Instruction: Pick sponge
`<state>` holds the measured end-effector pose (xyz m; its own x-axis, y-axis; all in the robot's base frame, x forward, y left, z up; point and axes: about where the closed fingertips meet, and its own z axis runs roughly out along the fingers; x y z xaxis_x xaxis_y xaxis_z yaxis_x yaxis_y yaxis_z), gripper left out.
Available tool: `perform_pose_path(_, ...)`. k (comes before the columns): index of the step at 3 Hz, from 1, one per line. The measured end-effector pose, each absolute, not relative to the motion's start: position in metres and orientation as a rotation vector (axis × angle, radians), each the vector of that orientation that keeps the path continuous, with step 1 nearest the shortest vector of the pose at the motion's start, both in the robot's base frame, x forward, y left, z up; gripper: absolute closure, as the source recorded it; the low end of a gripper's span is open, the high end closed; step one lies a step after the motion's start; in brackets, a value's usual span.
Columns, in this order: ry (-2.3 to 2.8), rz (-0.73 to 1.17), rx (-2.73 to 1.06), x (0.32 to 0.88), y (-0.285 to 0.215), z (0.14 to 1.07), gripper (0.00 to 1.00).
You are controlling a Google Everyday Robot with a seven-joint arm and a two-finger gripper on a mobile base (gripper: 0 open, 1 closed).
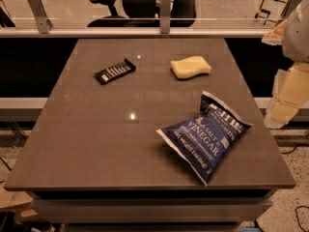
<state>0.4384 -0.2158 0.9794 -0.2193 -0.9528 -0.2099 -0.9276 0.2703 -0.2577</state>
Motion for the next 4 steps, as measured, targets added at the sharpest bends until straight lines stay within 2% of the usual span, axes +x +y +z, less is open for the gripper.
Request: perform_pose_path(4,2.010,-0.284,-1.926,0.482,-0.220,1.020,0.00)
